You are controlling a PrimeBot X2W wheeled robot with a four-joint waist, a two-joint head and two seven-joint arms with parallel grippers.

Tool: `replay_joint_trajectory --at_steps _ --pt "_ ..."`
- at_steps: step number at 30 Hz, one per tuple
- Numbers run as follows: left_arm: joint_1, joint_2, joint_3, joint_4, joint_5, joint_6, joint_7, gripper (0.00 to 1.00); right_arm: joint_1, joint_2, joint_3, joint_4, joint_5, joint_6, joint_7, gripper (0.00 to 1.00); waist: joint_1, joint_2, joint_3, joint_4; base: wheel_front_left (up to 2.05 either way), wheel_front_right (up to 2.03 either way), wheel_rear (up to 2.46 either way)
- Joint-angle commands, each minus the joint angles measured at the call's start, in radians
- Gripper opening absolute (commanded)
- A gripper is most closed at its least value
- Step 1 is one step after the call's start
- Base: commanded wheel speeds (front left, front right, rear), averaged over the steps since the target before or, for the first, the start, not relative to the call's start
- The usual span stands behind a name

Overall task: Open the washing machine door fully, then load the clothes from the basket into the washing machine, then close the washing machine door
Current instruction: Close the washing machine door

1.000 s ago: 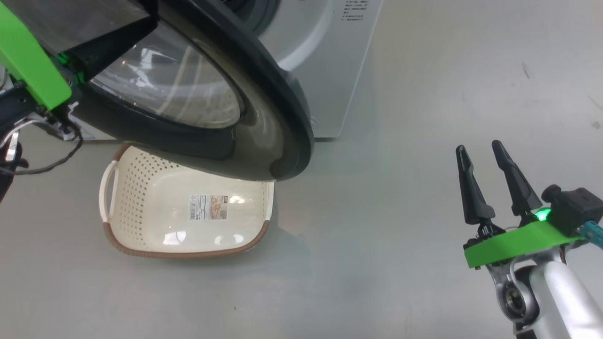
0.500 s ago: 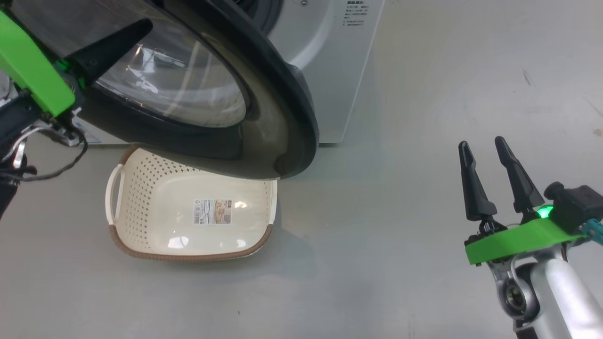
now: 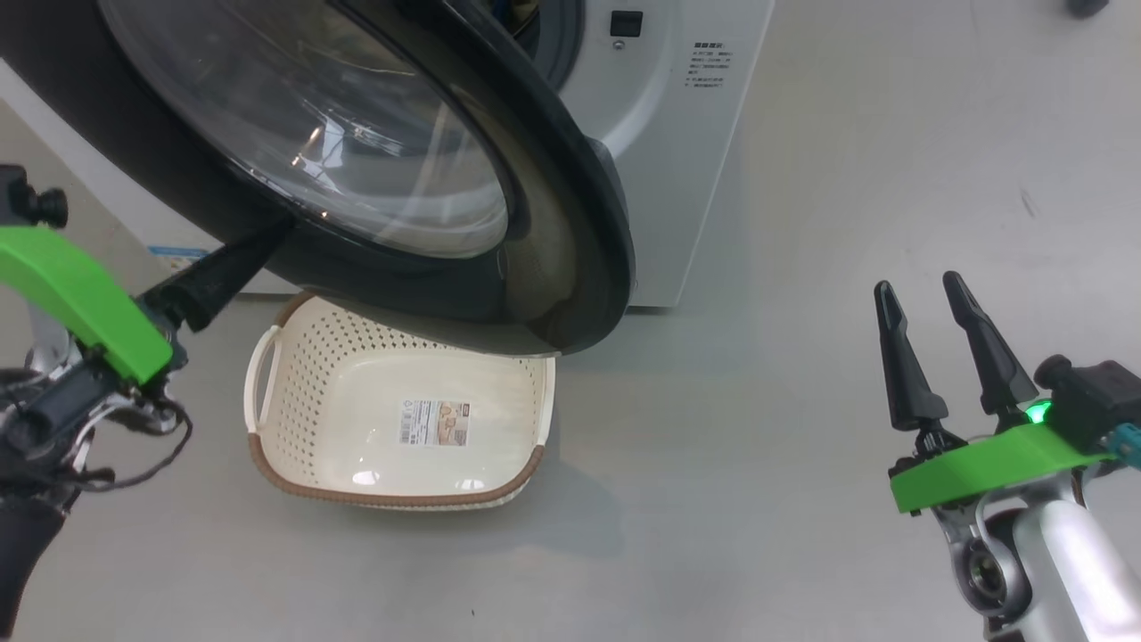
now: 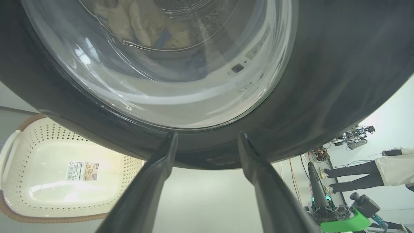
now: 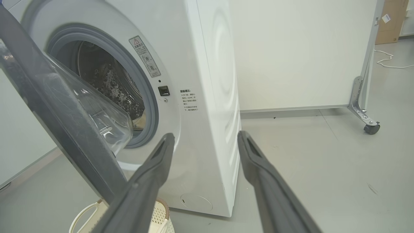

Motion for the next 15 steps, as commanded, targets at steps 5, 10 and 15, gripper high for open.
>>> replay_joint_trajectory --at_steps 5,10,15 --pt "0.039 0.069 0.041 -0.014 0.013 -0.004 -0.086 1.00 0.017 -0.028 0.017 -0.028 -0.001 0.002 -0.006 1.00 0.0000 0.0000 -0.015 0.012 0.00 0.00 0.00" --pt "0.103 0.069 0.019 0.013 0.037 -0.004 -0.177 1.00 0.025 -0.035 0.021 -0.026 0.002 0.002 -0.006 1.00 0.0000 0.0000 -0.027 0.016 0.00 0.00 0.00" --pt "0.153 0.066 -0.014 0.037 0.060 -0.004 -0.275 1.00 0.032 -0.040 0.022 -0.024 0.003 0.002 -0.006 1.00 0.0000 0.0000 -0.035 0.018 0.00 0.00 0.00"
